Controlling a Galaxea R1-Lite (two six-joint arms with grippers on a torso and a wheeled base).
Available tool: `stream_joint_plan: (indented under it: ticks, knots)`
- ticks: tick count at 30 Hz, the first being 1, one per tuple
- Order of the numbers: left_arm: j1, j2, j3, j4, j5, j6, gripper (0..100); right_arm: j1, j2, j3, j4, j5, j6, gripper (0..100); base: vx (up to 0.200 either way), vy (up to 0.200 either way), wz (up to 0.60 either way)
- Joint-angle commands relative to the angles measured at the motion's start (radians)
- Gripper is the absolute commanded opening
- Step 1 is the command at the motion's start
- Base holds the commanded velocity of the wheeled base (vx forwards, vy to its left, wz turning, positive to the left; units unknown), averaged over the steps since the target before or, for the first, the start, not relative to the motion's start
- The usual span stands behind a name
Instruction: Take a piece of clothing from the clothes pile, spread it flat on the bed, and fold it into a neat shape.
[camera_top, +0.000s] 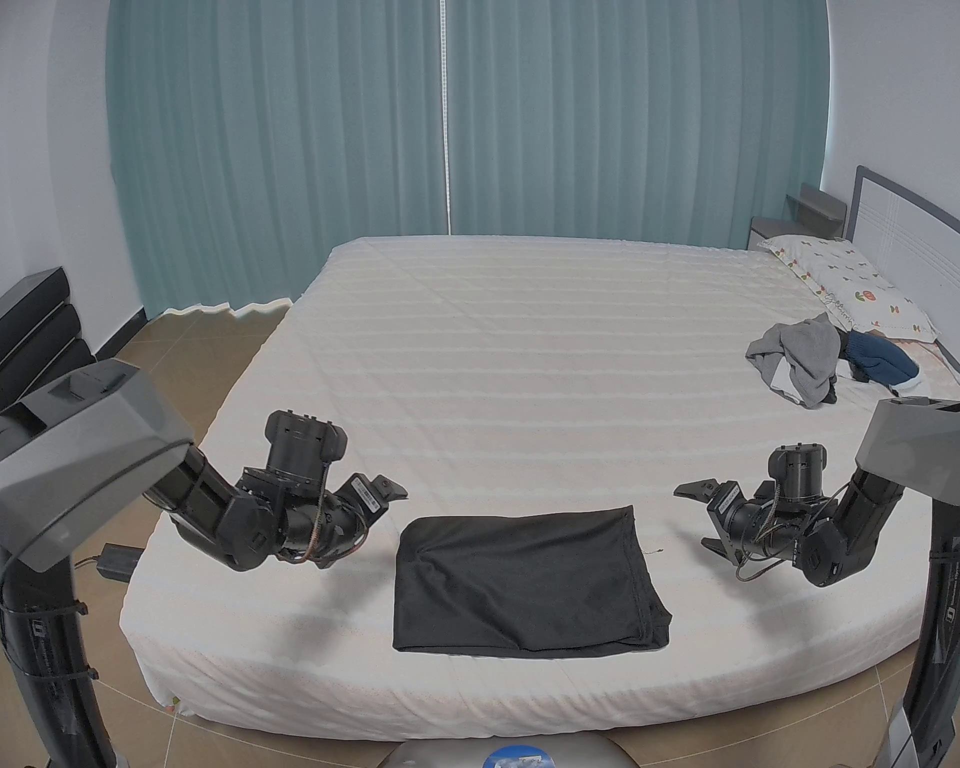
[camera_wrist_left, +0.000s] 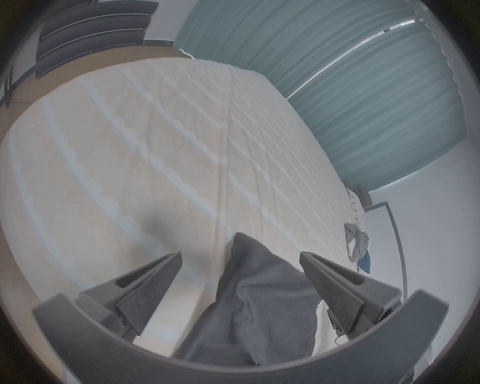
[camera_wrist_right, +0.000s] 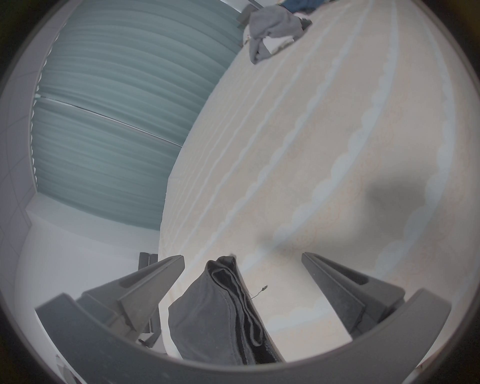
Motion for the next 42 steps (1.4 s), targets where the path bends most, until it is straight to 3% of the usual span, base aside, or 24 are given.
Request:
stream_joint_plan:
  ticks: [1,6,7,12,14,15,16,18,19,26,31,37,40,41,42]
  knots:
    - [0.04,-0.153,0.014,0.036,0.01,0.0,100,0.034,-0.16,0.091,0.002,-0.069,-0.07,100,0.0,0.0,0.0]
    - [0.048,-0.288,0.075,0.046,0.025,0.012,100,0.066,-0.263,0.179,-0.013,-0.18,-0.2,100,0.0,0.0,0.0]
    - [0.067,-0.338,0.114,0.041,0.033,0.035,100,0.068,-0.291,0.231,-0.033,-0.209,-0.259,100,0.0,0.0,0.0]
    - [0.113,-0.444,0.169,0.041,0.046,0.07,100,0.065,-0.352,0.32,-0.162,-0.264,-0.34,100,0.0,0.0,0.0]
    - [0.149,-0.559,0.218,0.049,0.05,0.089,100,0.066,-0.444,0.387,-0.237,-0.308,-0.424,100,0.0,0.0,0.0]
    - [0.149,-0.559,0.218,0.049,0.05,0.089,100,0.066,-0.444,0.387,-0.237,-0.308,-0.424,100,0.0,0.0,0.0]
    - [0.172,-0.645,0.256,0.055,0.05,0.118,100,0.066,-0.519,0.429,-0.251,-0.316,-0.507,100,0.0,0.0,0.0]
    - [0.182,-0.691,0.278,0.064,0.048,0.14,100,0.068,-0.564,0.455,-0.253,-0.316,-0.547,100,0.0,0.0,0.0]
    - [0.198,-0.805,0.332,0.092,0.051,0.19,100,0.068,-0.673,0.502,-0.251,-0.315,-0.61,100,0.0,0.0,0.0]
    - [0.22,-1.109,0.431,0.145,0.053,0.324,100,0.066,-0.92,0.562,-0.216,-0.316,-0.665,100,0.0,0.0,0.0]
    - [0.215,-1.271,0.439,0.245,0.112,0.443,100,0.065,-1.142,0.602,-0.069,-0.316,-0.749,100,0.0,0.0,0.0]
    - [0.212,-1.409,0.439,0.339,0.154,0.468,100,0.055,-1.406,0.594,0.195,-0.305,-0.782,100,0.0,0.0,0.0]
    - [0.215,-1.529,0.437,0.467,0.155,0.515,100,0.055,-1.611,0.576,0.441,-0.302,-0.788,100,0.0,0.0,0.0]
    - [0.215,-1.529,0.437,0.467,0.155,0.515,100,0.055,-1.611,0.576,0.441,-0.302,-0.788,100,0.0,0.0,0.0]
    - [0.218,-1.578,0.436,0.515,0.155,0.537,100,0.055,-1.705,0.552,0.57,-0.302,-0.803,100,0.0,0.0,0.0]
